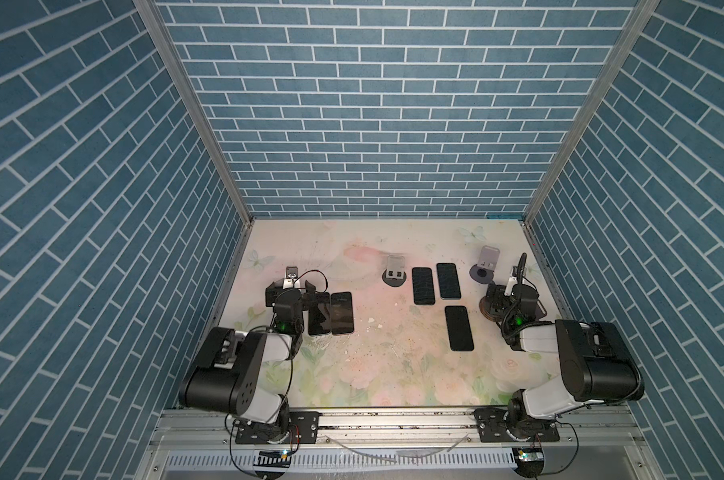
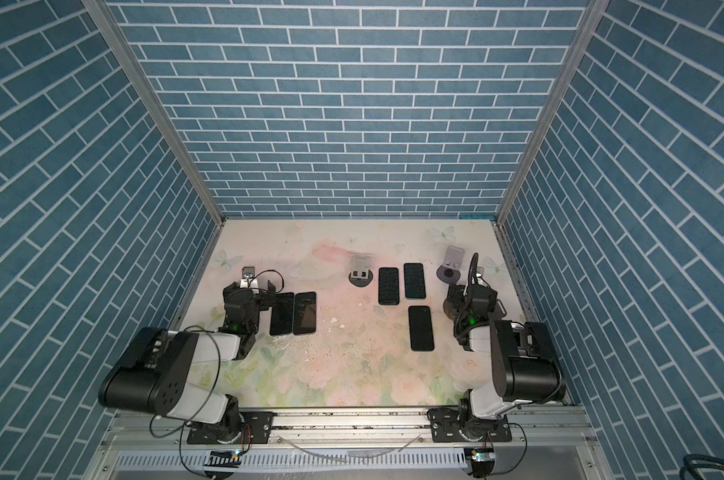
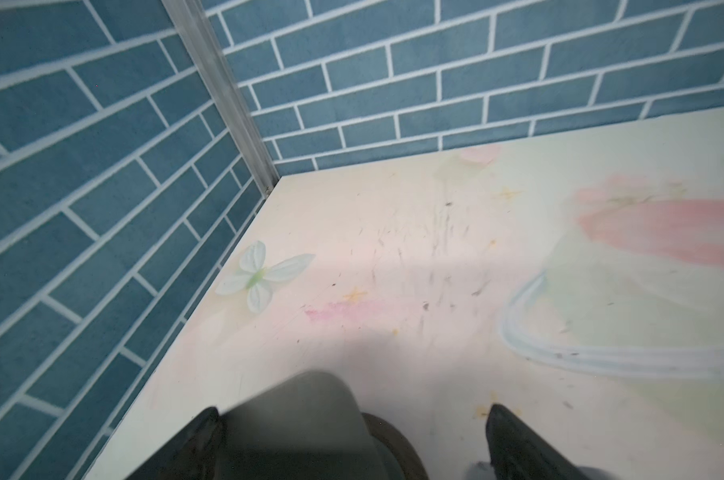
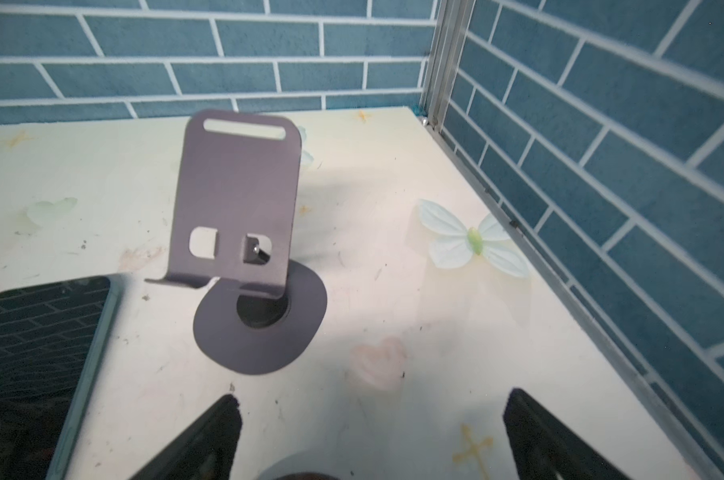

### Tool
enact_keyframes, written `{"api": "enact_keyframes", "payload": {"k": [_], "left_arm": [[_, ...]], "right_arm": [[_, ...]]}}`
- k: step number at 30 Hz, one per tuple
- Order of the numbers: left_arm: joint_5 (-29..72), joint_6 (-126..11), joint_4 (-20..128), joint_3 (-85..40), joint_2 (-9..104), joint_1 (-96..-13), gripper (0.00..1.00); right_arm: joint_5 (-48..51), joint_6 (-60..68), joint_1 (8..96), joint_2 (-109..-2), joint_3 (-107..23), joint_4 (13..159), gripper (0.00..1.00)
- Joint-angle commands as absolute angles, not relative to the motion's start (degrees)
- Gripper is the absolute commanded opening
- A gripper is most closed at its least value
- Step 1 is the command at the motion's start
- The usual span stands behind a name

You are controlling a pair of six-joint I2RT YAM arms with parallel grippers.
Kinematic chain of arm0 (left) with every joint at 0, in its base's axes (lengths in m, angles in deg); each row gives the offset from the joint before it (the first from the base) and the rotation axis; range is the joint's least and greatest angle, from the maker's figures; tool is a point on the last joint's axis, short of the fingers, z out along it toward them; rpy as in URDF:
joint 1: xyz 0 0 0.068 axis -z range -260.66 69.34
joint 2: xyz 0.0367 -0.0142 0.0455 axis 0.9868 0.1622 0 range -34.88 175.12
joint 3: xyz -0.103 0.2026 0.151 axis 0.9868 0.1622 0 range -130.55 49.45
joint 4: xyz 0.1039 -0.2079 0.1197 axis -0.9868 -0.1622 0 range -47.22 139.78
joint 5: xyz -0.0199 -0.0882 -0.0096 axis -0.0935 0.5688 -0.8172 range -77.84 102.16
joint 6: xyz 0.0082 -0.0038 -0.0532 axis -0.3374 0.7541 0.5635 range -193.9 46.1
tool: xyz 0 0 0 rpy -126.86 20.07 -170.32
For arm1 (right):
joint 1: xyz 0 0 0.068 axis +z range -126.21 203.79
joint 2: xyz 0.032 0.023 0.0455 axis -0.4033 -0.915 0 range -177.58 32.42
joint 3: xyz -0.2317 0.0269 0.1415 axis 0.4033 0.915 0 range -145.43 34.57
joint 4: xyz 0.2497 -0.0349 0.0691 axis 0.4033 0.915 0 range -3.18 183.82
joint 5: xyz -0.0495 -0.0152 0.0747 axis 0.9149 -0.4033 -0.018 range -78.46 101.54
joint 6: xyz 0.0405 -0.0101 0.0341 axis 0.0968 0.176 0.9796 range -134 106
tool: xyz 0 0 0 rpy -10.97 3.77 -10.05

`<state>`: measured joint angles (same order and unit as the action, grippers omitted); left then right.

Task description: Remove the phone from the phone stand

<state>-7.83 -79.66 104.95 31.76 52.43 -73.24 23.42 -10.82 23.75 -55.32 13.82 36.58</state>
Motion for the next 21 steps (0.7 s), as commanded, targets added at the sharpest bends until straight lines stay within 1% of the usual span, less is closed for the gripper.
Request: {"api": "enact_keyframes", "payload": {"k": [1, 2, 3, 6, 8, 21], "left_arm": [[-6.79, -77.02, 111.12, 32.74, 53.59, -75.27, 1.00], [-7.59, -77.29, 111.12, 32.20, 53.90, -75.30, 1.00], [-6.81, -76.30, 105.17, 30.78, 52.33, -75.43, 1.00], [-6.95, -75.50, 101.60, 28.44, 52.79, -76.01, 1.00], [-7.01, -75.95, 103.23, 28.75, 53.31, -76.27, 1.00], [-6.92, -75.84, 102.77, 28.67, 53.13, -76.27, 1.00]], "right_arm": [[24.55, -9.30, 23.26, -55.59, 13.36, 35.42, 0.99], [24.55, -9.14, 23.26, -55.93, 13.44, 33.96, 0.99], [25.00, -9.29, 23.26, -55.95, 13.50, 34.34, 0.99], [25.02, -9.26, 23.26, -55.71, 13.45, 34.71, 0.99], [24.57, -9.60, 23.34, -55.92, 13.48, 34.39, 0.99], [22.09, -10.31, 23.26, -55.99, 13.05, 34.98, 0.99]]}}
